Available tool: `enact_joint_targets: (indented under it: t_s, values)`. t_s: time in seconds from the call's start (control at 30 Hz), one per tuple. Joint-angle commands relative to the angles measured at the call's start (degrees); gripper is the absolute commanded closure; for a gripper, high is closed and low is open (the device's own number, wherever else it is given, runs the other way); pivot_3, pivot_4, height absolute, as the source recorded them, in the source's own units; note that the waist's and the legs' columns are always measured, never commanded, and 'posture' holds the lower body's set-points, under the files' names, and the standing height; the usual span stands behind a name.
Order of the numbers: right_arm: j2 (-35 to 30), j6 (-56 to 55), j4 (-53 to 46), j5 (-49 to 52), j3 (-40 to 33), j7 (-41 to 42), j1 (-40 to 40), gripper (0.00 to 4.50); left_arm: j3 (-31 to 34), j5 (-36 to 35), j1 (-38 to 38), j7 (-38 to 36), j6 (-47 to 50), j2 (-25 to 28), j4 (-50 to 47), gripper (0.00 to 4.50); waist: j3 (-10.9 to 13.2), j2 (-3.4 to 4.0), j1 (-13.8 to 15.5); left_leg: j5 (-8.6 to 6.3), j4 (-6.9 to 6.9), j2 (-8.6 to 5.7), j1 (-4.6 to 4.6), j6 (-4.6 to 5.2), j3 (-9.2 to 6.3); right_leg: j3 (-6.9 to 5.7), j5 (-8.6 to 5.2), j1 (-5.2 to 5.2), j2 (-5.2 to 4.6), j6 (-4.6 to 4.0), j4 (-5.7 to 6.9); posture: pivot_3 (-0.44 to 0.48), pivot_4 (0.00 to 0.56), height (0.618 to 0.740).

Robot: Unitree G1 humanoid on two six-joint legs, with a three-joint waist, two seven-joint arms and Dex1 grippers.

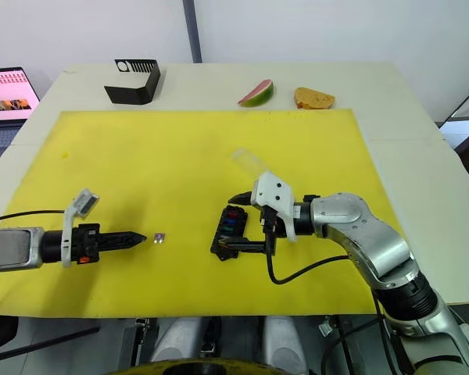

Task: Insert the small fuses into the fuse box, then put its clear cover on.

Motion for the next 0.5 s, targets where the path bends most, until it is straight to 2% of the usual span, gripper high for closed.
enact_joint_targets:
  t_s: [0.03,0.2,0.37,0.5]
  values:
    - [-1.0,-0.3,-2.3,1.7,-2.4,1.2,-0.1,0.0,2.8,0.9,1.0,-5.6,2.0,1.6,-0.1,3.15,0.0,0.0,0.0,0.0,-0.07,0.0,0.0,0.01,0.0,0.0,0.0,-0.03,0.0,0.0,-0.01,0.0,0.15,0.74]
    - [-1.3,-0.2,-2.1,3.3,-2.4,3.1,-0.7,0.0,0.4,0.7,-2.3,-6.2,9.7,-0.7,4.8,0.58,0.0,-0.01,0.2,-0.09,-0.1,0.01,0.01,0.2,-0.01,0.0,0.01,-0.02,0.0,0.01,0.01,0.0,0.15,0.74]
    - [-2.0,0.3,-2.3,5.4,-2.9,5.6,-0.9,0.0,-1.8,5.4,-7.1,-6.3,12.4,-3.9,10.2,0.58,0.0,-0.02,0.2,-0.1,-0.08,0.01,0.02,0.22,-0.01,-0.02,0.1,0.0,0.0,0.18,0.01,0.0,0.15,0.74]
    - [-2.3,0.7,-2.6,6.2,-3.4,5.4,-0.8,0.0,-1.2,6.7,-9.0,-7.6,14.9,-6.0,11.8,0.58,0.0,-0.01,0.3,-0.09,-0.08,0.01,0.03,0.2,-0.01,-0.01,0.11,0.01,0.0,0.18,0.02,0.0,0.15,0.74]
